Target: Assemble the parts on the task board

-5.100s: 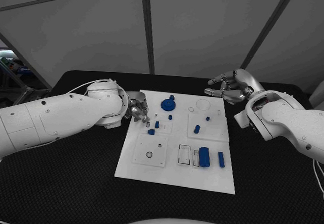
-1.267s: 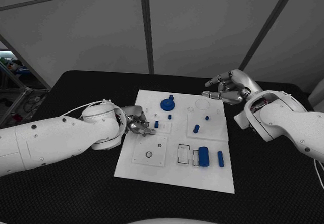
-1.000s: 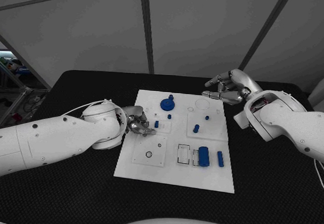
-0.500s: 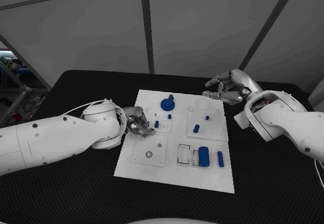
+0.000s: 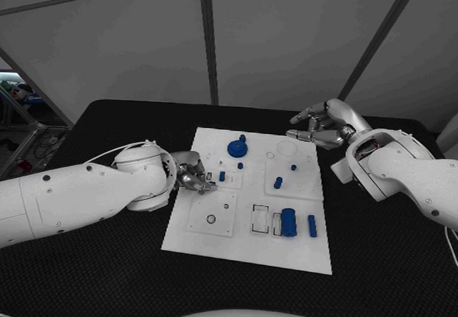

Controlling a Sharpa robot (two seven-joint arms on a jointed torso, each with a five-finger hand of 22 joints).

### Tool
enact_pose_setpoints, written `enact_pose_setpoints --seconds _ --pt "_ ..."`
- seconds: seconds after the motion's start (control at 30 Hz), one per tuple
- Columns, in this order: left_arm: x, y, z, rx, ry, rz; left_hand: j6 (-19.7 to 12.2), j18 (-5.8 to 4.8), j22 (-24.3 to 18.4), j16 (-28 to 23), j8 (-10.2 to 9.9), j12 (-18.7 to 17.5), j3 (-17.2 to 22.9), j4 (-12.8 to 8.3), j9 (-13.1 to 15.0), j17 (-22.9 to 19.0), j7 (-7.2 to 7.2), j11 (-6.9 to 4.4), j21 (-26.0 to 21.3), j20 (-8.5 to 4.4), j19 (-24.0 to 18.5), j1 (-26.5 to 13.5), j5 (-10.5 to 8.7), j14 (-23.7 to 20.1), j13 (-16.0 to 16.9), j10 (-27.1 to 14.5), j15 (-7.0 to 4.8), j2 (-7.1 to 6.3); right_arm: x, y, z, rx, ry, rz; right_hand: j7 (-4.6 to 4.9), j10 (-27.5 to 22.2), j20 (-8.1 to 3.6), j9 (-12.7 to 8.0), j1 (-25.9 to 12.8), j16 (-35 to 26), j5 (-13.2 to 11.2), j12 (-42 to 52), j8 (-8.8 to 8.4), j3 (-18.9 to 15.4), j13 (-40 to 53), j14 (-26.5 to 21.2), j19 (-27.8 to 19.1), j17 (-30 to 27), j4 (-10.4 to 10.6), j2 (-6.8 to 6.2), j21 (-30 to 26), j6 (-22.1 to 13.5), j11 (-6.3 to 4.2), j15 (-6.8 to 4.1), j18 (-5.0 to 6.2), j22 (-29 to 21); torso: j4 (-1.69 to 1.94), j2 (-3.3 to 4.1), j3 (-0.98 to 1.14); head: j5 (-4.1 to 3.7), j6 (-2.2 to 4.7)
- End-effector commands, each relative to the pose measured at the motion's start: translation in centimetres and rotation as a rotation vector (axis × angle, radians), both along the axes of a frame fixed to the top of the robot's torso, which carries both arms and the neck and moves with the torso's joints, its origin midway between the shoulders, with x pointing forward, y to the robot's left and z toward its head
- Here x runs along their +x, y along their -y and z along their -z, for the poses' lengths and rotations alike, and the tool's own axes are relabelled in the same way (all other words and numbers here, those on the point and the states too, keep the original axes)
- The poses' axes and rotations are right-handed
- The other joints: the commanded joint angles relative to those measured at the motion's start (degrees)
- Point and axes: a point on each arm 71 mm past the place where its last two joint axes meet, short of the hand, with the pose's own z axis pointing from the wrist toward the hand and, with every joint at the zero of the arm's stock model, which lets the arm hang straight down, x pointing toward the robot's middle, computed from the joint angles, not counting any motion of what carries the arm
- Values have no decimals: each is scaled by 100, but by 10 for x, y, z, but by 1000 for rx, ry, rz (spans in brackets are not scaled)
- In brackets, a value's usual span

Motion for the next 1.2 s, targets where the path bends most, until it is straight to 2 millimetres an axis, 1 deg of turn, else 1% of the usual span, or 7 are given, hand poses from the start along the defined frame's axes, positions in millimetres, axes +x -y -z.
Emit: enact_pose_setpoints --seconds 0.03,0.1,0.17,0.33,0.5,1.03,1.2 --pt "-1 -1 0 13 -11 0 12 23 139 29 22 31 46 4 -6 7 -14 -7 34 17 37 47 -2 218 7 48 -30 -12 0 -1 -1 -2 3 -9 0 -7 -31 7 -5 -34 38 -6 30 -6 0 268 -7 164 -1 32 -25 25 -37 -46 59 -3 4 2 1 -2 -2" --pt "-1 -2 0 14 -13 0 12 23 141 30 23 31 49 0 -6 9 -14 -7 35 17 37 49 -5 218 10 51 -29 -24 0 -2 -1 -2 3 -10 0 -7 -31 7 -5 -34 38 -6 30 -6 0 268 -7 164 -1 32 -25 25 -37 -46 59 -3 3 2 -1 2 -7" --pt "-2 -4 -1 14 -15 1 12 23 142 29 23 29 52 -3 -7 7 -13 -6 33 17 36 48 -9 218 8 53 -29 -43 0 -2 -1 -2 3 -10 0 -7 -31 7 -5 -34 38 -6 30 -6 0 268 -7 164 -1 32 -25 25 -37 -46 59 -3 -1 2 1 7 -11" --pt "-5 -7 -2 16 -18 4 14 24 140 28 24 20 57 -4 -9 6 -10 -3 26 18 32 39 -19 218 0 55 -26 -91 0 -2 0 -2 3 -10 0 -7 -31 7 -5 -34 38 -6 30 -6 0 268 -7 164 -1 32 -25 25 -37 -46 59 -3 6 -2 2 7 -16" --pt "-6 -9 -4 16 -16 3 16 25 140 28 24 13 58 1 -10 6 -8 -1 23 20 30 28 -25 218 -10 54 -24 -120 0 -2 0 -2 2 -11 0 -7 -31 7 -5 -34 38 -6 30 -6 0 268 -7 164 -1 32 -25 25 -37 -46 59 -3 -1 2 4 16 -18" --pt "-5 -14 -7 5 1 -13 17 29 128 28 23 3 57 19 -14 6 -3 3 3 21 19 -1 -31 218 -18 53 -22 -152 0 -2 0 -2 2 -10 -6 -4 -35 7 -15 -38 43 -5 41 -7 -3 269 -4 161 4 40 -29 42 -43 -51 59 -7 2 1 3 26 -7" --pt "-3 -16 -7 3 7 -23 19 27 136 27 23 2 66 23 -14 5 -4 3 10 22 23 -2 -30 218 -18 53 -21 -147 0 -2 1 -2 1 -11 -6 -4 -35 7 -15 -38 43 -5 41 -7 -3 269 -4 161 4 40 -29 42 -43 -51 59 -7 -4 5 5 41 -5"
